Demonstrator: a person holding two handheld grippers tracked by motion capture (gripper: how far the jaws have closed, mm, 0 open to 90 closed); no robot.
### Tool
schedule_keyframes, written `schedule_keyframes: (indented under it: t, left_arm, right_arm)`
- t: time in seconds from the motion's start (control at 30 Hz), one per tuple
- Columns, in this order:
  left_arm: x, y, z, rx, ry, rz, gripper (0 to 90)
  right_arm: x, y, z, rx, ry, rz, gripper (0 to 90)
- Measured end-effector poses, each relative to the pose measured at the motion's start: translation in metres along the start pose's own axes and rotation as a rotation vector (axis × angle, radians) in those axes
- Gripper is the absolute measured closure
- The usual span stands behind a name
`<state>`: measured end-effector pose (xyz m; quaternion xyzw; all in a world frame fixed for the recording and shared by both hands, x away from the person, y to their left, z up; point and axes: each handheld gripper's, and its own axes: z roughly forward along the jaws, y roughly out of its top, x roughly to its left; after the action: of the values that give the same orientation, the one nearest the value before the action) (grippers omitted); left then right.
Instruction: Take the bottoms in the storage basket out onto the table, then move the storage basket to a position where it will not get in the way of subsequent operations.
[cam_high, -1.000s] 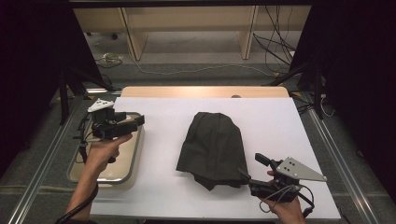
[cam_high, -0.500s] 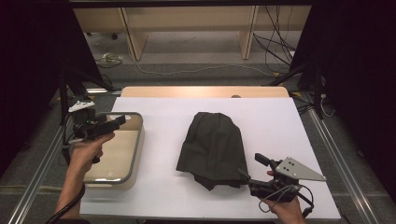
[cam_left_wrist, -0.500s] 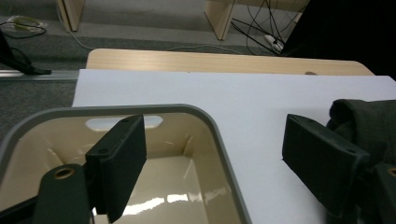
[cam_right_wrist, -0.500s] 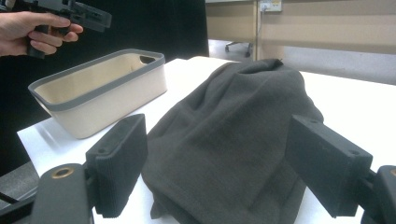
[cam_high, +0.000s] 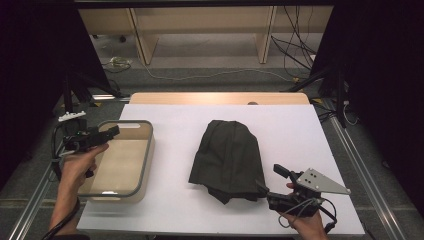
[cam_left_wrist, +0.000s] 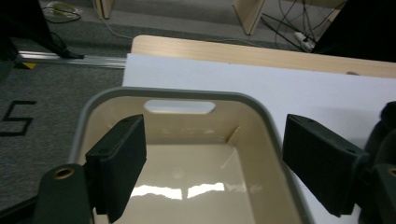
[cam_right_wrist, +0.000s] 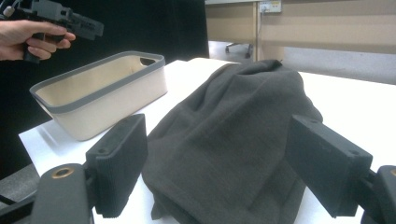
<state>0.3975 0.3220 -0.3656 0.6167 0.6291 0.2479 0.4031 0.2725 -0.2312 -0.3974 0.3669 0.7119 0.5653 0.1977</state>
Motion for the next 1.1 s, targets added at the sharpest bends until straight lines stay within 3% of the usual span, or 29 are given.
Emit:
schedule_keyframes:
  t: [0.1,0.33,0.4,0.5,0.7,0.9,1.1]
  left_arm:
    - [0.007,-0.001,0.001,0.012,0.015,-0.006,21.8]
    - [0.019,-0.007,0.005,0.061,0.092,0.019,21.8]
    - [0.022,-0.009,0.006,0.090,0.091,0.008,21.6]
    - [0.024,-0.011,0.009,0.128,0.136,0.041,21.5]
    - [0.029,-0.019,0.018,0.235,0.182,0.068,21.5]
    - [0.031,-0.023,0.023,0.283,0.206,0.082,21.8]
    - [0.038,-0.022,0.020,0.294,0.208,0.064,23.2]
  right_arm:
    - [0.000,0.000,0.002,0.003,0.002,0.000,22.0]
    - [0.001,0.000,0.004,0.007,0.007,-0.005,21.9]
    - [0.001,0.000,0.003,0.008,0.004,-0.003,21.9]
    - [0.000,0.000,0.001,0.004,0.003,0.000,21.9]
    - [0.001,0.000,0.004,0.008,0.005,-0.004,21.9]
    - [0.002,0.000,0.003,0.008,0.005,-0.007,21.8]
    - [0.001,0.000,0.002,0.009,0.005,-0.011,21.9]
